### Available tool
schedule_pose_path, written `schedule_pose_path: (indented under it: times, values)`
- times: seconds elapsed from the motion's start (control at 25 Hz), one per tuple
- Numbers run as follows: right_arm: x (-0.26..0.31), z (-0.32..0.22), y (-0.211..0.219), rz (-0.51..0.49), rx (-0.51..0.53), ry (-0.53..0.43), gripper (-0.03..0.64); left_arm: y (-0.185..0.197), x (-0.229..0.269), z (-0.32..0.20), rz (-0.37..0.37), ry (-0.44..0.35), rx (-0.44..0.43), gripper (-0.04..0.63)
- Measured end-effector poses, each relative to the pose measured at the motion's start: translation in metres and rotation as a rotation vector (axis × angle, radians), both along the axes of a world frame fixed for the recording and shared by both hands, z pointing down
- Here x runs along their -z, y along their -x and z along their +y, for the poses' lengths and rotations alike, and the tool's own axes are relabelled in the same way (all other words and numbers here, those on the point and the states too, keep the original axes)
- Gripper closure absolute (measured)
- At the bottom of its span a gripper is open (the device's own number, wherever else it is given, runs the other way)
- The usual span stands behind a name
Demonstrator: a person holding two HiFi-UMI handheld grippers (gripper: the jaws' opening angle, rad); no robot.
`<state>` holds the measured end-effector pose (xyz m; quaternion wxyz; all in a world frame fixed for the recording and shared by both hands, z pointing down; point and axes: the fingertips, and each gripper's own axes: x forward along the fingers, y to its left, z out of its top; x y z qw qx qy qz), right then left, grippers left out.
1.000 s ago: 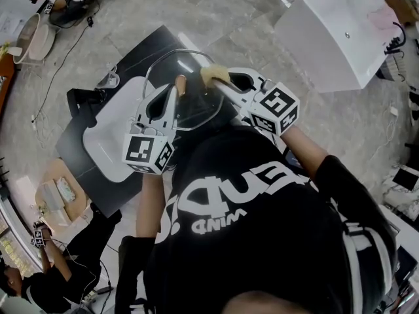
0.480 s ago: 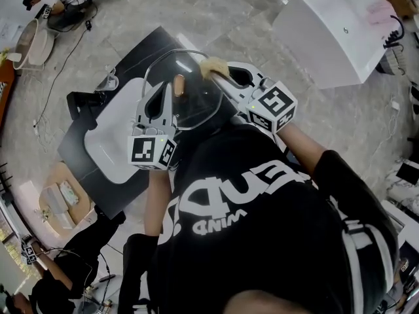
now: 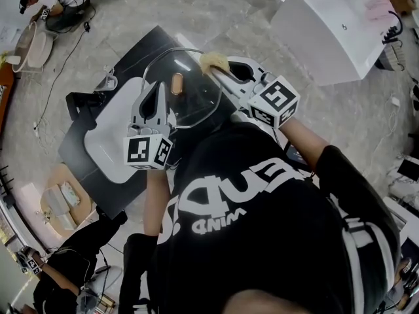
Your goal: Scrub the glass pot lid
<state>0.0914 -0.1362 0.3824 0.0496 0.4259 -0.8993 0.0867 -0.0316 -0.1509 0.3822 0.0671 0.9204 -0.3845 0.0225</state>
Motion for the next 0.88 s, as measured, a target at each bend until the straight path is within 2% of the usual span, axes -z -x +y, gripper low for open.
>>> schedule_pose_path:
  times: [0.4,0.88]
  values:
    - [0.003,0.003,0.012,0.026,0.063,-0.004,0.571,0.001,-0.001,0.003,0.023,0.026,0.001,0.581]
    - [0.007,0.003,0.019,0.018,0.079,-0.004,0.569,0.008,-0.002,0.008,0.037,0.044,0.013,0.581]
